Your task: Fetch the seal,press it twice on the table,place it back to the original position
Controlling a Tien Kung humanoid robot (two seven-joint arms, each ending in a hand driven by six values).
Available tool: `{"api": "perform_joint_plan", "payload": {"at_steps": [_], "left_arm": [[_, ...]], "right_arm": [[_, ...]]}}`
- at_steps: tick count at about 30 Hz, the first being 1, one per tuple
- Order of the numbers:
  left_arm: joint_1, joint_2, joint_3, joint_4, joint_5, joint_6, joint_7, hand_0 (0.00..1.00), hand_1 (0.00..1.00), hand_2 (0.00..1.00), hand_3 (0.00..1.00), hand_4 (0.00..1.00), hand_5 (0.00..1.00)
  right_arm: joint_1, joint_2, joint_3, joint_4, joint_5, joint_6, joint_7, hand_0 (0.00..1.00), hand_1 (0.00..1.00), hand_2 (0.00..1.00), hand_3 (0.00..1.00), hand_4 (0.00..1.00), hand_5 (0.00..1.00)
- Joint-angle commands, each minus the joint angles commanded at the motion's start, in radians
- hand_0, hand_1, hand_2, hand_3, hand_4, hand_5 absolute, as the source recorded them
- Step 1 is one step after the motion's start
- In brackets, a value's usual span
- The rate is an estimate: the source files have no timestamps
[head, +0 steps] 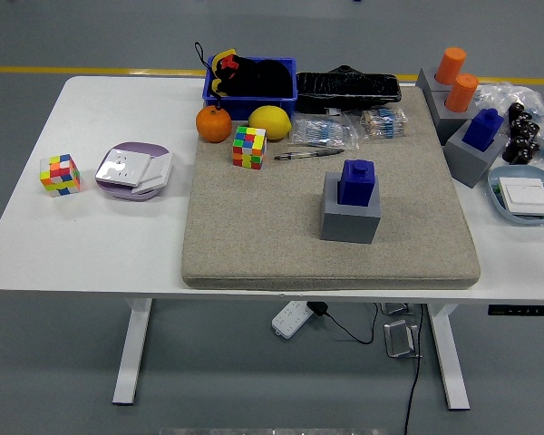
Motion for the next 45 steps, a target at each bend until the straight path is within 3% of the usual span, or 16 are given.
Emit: {"api": "perform_joint_plan", "payload": {"at_steps": [19, 45], "left_arm": [[-0.003, 0.008, 0.017, 0.000, -0.004, 0.001, 0.001, 0.806, 0.815, 0.791, 0.841, 0.794, 0.411], [-0.004, 0.000, 0.000, 0.008, -0.004, 0.003, 0.002, 0.805, 0.815, 0.790, 0.840, 0.790, 0.410]], "right_arm": [[0.000, 0.001, -0.007, 0.005, -0.002, 0.001, -0.001, 0.862, 0.775, 0.717, 0.724, 0.820, 0.268], [-0.010, 0.016, 0.010, 0.013, -0.005, 0.002, -0.005, 0.862, 0.772, 0.717, 0.715, 0.813, 0.266]]}}
